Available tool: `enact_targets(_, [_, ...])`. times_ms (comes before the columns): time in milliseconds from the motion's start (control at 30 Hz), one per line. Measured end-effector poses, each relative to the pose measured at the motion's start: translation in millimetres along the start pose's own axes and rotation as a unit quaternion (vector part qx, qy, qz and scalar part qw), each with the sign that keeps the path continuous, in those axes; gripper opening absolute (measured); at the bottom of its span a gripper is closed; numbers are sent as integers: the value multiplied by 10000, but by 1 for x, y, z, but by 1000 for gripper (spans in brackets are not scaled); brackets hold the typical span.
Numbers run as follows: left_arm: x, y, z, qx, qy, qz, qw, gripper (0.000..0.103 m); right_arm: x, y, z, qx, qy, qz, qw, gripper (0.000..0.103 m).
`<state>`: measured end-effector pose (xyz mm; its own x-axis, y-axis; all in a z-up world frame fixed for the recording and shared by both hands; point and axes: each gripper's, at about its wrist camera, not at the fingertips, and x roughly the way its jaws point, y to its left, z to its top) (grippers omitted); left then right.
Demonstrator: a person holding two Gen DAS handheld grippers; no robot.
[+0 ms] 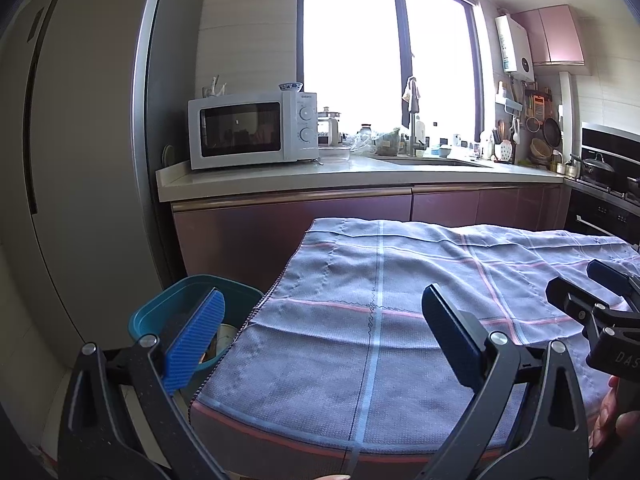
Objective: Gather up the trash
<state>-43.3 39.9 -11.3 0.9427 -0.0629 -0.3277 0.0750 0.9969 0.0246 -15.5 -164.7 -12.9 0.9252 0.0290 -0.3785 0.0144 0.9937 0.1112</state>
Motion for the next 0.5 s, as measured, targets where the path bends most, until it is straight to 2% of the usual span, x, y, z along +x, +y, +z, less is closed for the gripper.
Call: enact_targets(500, [2, -4, -3, 16, 32, -14, 10000, 97, 2, -2, -1, 60, 2, -17, 10000, 96])
